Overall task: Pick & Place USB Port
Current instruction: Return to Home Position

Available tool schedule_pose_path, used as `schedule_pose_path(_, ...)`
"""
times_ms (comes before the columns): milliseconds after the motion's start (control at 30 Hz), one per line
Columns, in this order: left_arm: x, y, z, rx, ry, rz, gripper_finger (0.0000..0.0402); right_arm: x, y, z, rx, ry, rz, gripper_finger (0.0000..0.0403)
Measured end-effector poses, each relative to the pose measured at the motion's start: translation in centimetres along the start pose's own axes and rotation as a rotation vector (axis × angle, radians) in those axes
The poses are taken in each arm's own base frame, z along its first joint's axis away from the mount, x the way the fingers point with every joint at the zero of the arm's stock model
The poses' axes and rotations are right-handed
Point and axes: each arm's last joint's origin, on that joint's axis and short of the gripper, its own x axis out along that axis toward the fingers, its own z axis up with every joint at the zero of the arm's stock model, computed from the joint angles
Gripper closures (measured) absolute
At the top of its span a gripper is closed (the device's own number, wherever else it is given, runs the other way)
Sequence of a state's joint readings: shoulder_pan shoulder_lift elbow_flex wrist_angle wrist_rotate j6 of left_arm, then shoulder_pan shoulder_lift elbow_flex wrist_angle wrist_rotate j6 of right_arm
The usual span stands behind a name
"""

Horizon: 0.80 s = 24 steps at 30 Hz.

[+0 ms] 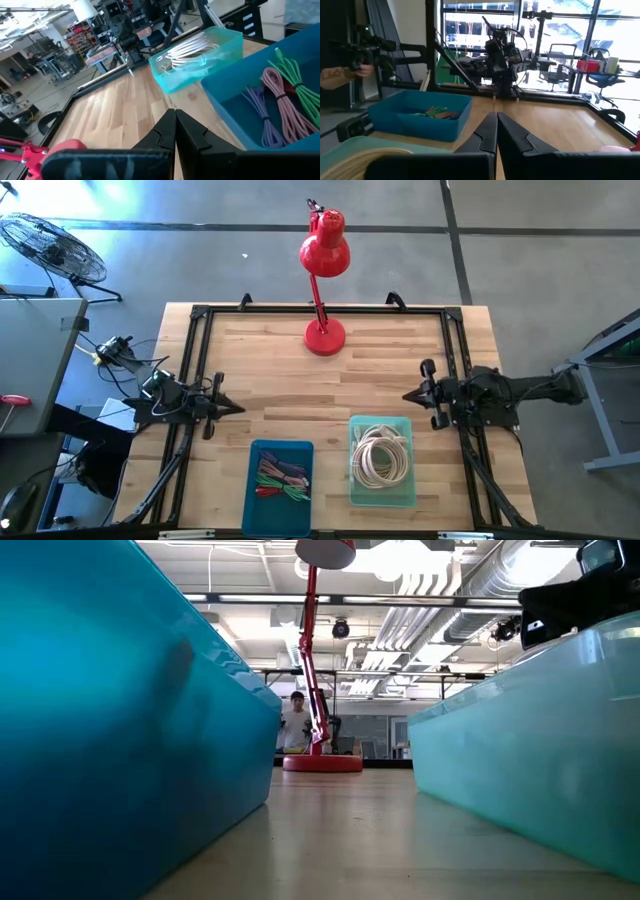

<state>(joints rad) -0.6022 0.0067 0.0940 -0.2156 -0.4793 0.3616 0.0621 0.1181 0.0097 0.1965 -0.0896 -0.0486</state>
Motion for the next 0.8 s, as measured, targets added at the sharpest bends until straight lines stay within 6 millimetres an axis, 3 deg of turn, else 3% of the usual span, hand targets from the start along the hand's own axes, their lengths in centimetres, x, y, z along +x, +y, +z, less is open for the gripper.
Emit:
schedule_pose_path(300, 0.0, 0.1, -0.1, -0.005, 0.016, 0.031, 0.0401, 0.0, -0.3, -0.2, -0.035, 0.022, -0.033, 0.0403)
schedule_pose_path(533, -0.1, 0.8, -0.5, 0.031, 0.132, 0.301, 0.0401, -0.1, -0.7, -0.5, -0.05, 0.061, -0.161, 0.0403)
schedule_pose_path(800, -0.1, 0.8, -0.5, 0.111, 0.151, 0.312, 0.0401, -0.2, -1.2, -0.5, -0.099, 0.078, -0.287, 0.0403)
